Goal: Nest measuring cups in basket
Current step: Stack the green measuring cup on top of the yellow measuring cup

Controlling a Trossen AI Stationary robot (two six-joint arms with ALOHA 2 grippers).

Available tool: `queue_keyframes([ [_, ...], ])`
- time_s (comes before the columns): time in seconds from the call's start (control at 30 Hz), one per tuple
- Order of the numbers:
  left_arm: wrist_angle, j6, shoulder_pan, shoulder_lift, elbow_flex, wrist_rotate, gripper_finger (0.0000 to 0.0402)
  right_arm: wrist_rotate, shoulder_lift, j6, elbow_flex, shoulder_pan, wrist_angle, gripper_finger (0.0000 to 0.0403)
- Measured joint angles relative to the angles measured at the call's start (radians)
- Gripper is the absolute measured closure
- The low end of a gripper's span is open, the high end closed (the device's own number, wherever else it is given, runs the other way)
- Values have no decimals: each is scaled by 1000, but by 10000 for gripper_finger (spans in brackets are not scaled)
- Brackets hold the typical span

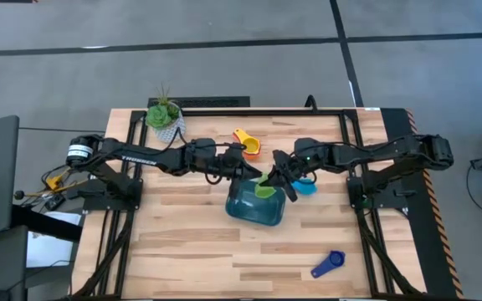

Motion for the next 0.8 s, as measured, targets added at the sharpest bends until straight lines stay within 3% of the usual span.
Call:
queue_keyframes([
  [0.07,7,1,0,0,0,-34,400,36,0,-3,0,-2,-1,376],
  [0.27,13,31,1,-9,-1,-159,401,277,-30,-15,2,-2,-57,321],
  [0.47,32,45,1,-43,-1,-291,401,496,-133,-53,1,7,-97,254],
  [0.63,81,10,1,-55,-1,-378,401,794,-219,-105,3,72,-136,212],
  [0.8,166,-12,-2,-55,-1,-404,401,1113,-203,-77,1,225,-138,201],
])
